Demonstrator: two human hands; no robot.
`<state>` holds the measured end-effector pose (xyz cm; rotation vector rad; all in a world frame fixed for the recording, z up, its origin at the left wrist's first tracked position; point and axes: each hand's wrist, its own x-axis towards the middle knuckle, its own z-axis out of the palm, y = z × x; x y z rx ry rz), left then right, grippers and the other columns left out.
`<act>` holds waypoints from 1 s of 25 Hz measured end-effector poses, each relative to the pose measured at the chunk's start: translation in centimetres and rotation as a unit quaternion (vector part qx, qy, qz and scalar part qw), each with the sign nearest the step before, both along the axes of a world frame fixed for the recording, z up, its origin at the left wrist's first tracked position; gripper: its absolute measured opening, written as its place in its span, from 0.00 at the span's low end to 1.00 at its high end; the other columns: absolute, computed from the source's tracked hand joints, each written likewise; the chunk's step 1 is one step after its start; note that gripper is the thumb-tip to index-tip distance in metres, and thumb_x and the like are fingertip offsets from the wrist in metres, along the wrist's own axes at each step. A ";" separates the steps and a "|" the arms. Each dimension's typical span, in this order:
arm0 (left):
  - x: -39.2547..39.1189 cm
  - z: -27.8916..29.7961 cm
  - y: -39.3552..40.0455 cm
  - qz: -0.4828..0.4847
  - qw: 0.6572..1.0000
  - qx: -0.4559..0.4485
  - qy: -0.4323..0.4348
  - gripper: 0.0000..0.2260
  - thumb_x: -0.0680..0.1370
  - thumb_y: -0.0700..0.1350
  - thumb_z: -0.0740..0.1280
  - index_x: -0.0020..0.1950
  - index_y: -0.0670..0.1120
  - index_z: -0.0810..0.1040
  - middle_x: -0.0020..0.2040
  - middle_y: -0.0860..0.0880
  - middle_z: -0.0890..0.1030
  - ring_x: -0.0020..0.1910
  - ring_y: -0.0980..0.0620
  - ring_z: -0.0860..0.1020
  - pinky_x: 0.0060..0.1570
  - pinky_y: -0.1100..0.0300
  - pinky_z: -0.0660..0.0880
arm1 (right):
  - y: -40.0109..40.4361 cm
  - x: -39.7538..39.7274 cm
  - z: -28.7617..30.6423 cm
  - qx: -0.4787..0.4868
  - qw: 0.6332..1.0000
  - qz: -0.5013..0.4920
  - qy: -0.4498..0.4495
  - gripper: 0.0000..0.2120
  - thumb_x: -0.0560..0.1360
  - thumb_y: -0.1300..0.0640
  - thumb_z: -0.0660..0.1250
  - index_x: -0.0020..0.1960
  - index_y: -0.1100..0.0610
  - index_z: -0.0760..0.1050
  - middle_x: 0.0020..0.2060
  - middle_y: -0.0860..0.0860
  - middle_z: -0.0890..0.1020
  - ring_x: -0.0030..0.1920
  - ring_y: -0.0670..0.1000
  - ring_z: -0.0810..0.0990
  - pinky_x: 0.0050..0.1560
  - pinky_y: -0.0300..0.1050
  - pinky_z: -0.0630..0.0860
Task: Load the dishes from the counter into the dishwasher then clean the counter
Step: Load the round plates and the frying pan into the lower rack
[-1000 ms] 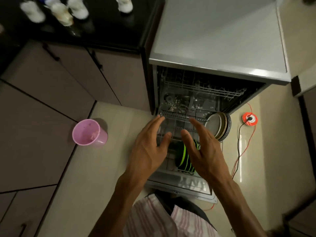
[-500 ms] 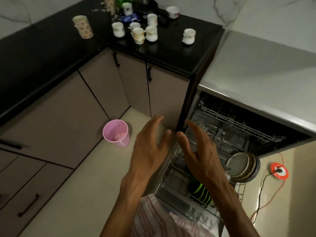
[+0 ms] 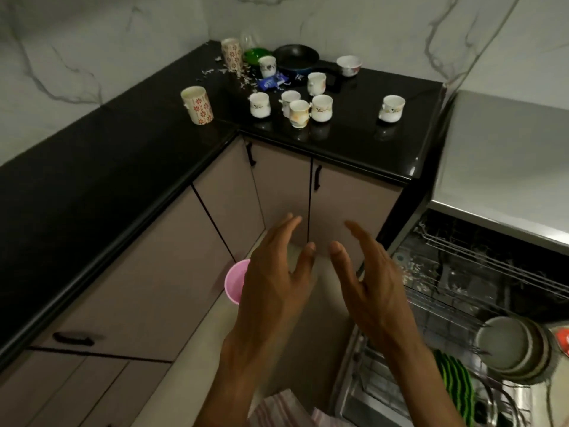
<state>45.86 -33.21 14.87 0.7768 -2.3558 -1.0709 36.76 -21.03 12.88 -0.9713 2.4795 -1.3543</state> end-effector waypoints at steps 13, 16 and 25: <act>-5.7 -0.5 -10.6 -0.008 1.000 0.026 -0.001 0.23 0.79 0.53 0.65 0.74 0.55 0.65 0.74 0.57 0.67 0.65 0.71 0.58 0.53 0.84 0.57 | -10.9 -5.7 -0.6 0.019 1.000 0.003 0.013 0.39 0.74 0.27 0.47 0.75 0.50 0.61 0.72 0.51 0.69 0.67 0.50 0.74 0.62 0.43 0.68; -9.2 -0.5 -12.3 -0.003 1.000 0.015 0.011 0.23 0.80 0.52 0.65 0.74 0.54 0.66 0.74 0.56 0.67 0.65 0.72 0.58 0.53 0.85 0.58 | -12.6 -9.5 -0.2 0.016 0.999 0.027 0.020 0.37 0.75 0.28 0.48 0.75 0.50 0.60 0.72 0.50 0.69 0.69 0.47 0.70 0.64 0.41 0.67; -20.1 -0.2 -15.3 0.015 0.998 0.036 0.040 0.23 0.79 0.52 0.66 0.73 0.51 0.67 0.68 0.63 0.67 0.63 0.79 0.61 0.59 0.79 0.62 | -16.0 -20.7 1.1 0.025 0.998 0.053 0.025 0.41 0.72 0.25 0.46 0.75 0.51 0.62 0.71 0.49 0.70 0.65 0.41 0.69 0.63 0.41 0.69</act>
